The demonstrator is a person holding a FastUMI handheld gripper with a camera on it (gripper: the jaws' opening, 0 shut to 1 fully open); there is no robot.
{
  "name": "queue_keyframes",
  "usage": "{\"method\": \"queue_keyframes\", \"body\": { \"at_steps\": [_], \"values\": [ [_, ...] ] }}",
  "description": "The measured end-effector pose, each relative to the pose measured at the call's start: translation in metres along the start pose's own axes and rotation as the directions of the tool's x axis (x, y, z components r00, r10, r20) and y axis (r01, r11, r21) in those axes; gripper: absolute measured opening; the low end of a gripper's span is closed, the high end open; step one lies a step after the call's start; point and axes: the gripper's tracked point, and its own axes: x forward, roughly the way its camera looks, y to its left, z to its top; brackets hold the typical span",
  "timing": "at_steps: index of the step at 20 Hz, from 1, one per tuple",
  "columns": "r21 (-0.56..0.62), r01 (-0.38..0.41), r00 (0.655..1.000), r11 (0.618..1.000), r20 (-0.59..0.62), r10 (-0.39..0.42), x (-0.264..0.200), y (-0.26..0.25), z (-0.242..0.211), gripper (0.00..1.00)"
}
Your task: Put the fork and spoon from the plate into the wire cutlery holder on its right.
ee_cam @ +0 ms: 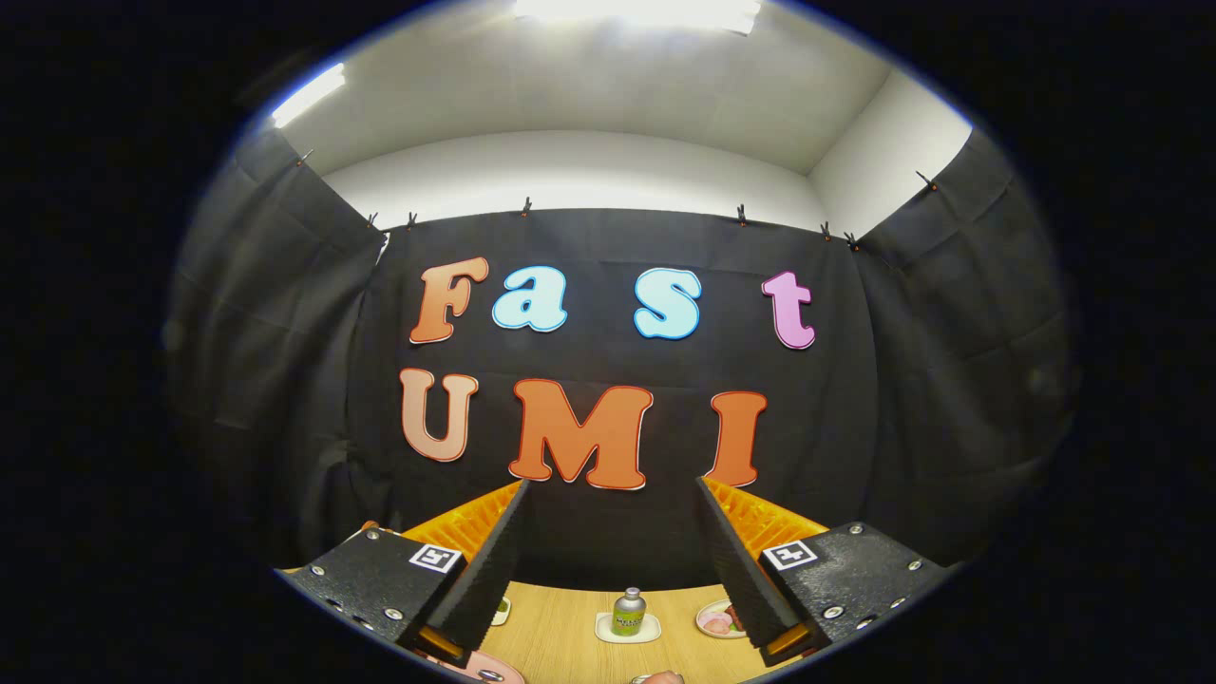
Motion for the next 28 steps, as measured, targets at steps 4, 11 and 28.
{"method": "queue_keyframes", "body": {
  "at_steps": [4,11,28],
  "values": [
    [-0.008,-0.011,1.0,1.0,-0.023,0.011,-0.003,0.014,-0.013,0.99],
    [0.087,-0.106,0.971,0.991,-0.206,0.122,-0.012,0.072,-0.081,0.99],
    [0.21,-0.141,0.495,0.967,-0.831,0.253,-0.096,0.192,-0.33,0.88]
  ]
}}
